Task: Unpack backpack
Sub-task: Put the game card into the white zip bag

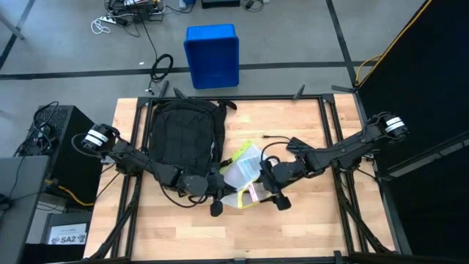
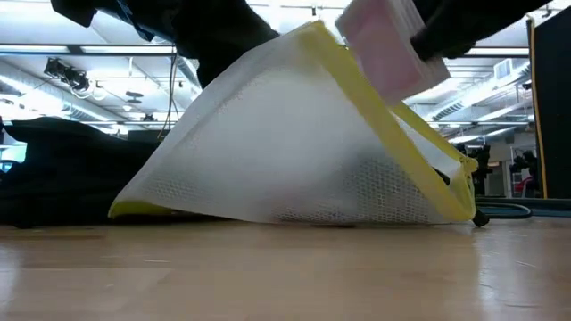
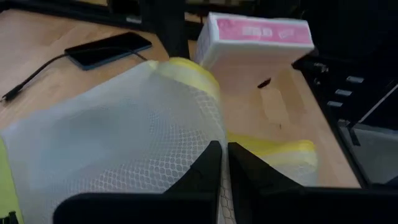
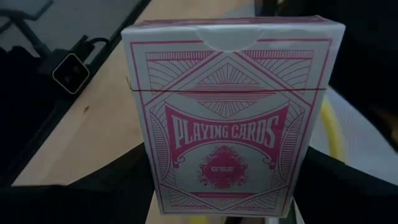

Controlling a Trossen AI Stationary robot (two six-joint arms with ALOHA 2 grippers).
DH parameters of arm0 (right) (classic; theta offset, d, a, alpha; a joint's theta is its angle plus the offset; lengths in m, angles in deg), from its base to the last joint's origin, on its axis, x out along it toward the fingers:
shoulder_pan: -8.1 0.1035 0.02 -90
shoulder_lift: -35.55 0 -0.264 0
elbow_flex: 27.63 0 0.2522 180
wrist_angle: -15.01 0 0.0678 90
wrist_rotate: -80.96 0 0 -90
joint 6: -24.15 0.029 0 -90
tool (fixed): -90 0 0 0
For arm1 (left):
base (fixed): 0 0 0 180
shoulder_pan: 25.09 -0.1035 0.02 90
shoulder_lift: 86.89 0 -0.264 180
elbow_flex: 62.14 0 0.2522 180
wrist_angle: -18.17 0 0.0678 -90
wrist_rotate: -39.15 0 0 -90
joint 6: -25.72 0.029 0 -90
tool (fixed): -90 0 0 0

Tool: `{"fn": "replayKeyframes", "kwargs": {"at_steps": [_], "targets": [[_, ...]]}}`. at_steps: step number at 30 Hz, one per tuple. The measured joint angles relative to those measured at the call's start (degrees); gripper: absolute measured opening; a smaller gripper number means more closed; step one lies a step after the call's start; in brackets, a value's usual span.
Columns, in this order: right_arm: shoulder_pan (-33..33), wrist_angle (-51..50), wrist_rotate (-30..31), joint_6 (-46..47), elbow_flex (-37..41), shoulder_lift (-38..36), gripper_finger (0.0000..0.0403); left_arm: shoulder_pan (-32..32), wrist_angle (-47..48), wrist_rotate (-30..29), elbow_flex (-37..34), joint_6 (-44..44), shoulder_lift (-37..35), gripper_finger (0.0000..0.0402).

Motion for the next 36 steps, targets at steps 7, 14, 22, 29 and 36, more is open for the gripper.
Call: {"fn": "replayKeyframes", "kwargs": {"at_steps": [7, 14, 22, 29, 36], "targets": [[0.4, -1.0, -1.6, -1.8, 0.1, 5.1, 0.0274, 0.0, -1.0, -0.3, 0.0, 0.0, 0.0, 0.0000], [-0.3, -1.4, -2.2, -1.1, 0.1, 11.2, 0.0274, 0.0, -0.9, -0.4, 0.0, -0.1, 0.0, 0.0000], [-1.8, 4.5, -1.6, -0.8, 0.0, 11.2, 0.0274, -0.1, -0.9, -0.4, 0.0, -0.1, 0.0, 0.0000], [-4.3, 6.3, 5.2, -0.2, 0.0, 11.2, 0.0274, -0.1, -0.9, -0.6, 0.0, -0.1, 0.0, 0.0000], [-4.9, 6.3, 5.2, -1.3, 0.0, 11.2, 0.0278, -0.1, -0.9, -0.4, 0.0, -0.2, 0.0, 0.0000]]}}
